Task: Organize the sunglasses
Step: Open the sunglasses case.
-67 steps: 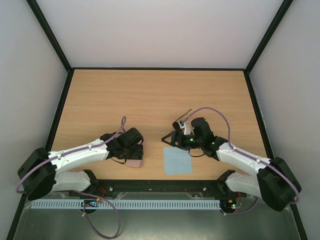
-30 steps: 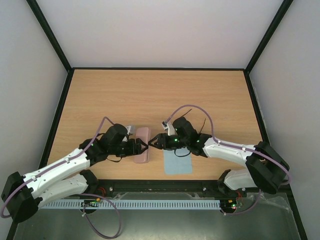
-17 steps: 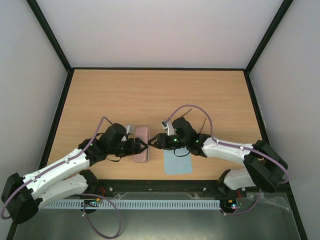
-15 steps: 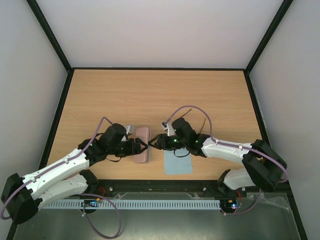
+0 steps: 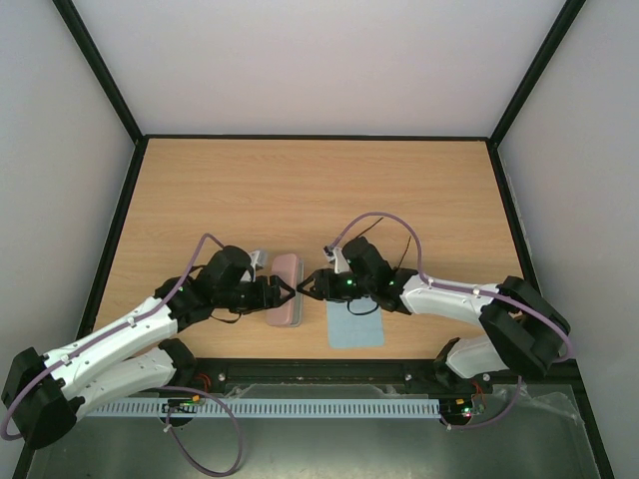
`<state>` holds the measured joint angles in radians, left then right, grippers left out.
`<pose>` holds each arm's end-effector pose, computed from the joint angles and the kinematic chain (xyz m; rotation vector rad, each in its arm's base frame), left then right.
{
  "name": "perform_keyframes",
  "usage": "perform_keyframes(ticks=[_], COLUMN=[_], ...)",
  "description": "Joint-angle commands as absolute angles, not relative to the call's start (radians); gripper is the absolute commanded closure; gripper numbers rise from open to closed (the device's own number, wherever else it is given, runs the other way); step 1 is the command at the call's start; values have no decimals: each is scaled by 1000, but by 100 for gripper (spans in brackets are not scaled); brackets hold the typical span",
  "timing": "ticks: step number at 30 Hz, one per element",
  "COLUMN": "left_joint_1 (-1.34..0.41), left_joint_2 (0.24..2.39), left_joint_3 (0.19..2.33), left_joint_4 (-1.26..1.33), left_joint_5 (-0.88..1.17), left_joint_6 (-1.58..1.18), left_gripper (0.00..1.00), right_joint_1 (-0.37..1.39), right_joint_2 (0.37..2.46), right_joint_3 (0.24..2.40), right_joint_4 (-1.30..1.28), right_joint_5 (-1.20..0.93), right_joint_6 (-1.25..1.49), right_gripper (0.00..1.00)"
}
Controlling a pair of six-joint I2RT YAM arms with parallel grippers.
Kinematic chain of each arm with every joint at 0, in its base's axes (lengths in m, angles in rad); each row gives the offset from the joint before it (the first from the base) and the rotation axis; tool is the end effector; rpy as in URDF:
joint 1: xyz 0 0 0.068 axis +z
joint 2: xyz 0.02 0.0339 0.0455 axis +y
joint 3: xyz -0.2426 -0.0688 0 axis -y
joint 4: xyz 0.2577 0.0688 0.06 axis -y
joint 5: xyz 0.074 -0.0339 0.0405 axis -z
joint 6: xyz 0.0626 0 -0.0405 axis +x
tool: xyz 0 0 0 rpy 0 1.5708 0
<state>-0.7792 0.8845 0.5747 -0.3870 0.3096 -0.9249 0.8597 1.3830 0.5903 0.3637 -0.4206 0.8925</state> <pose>0.1520 -0.1769 0.1940 -0.0002 2.5500 -1.1554 0.1879 0.2573 0.1559 -0.2771 2.3009 1.4466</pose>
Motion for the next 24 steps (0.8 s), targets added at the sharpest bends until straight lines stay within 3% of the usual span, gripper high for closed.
perform_keyframes(ticks=[1, 24], left_joint_1=[-769, -721], left_joint_2=[882, 882], left_joint_3=[600, 582], left_joint_4=[-314, -278], left_joint_5=[362, 411], left_joint_6=[-914, -903], left_gripper=[38, 38], right_joint_1=[867, 866], right_joint_2=[1417, 1480], right_joint_3=[606, 646], right_joint_4=[286, 256], right_joint_5=[-390, -396], right_joint_6=[853, 841], right_gripper=[50, 50])
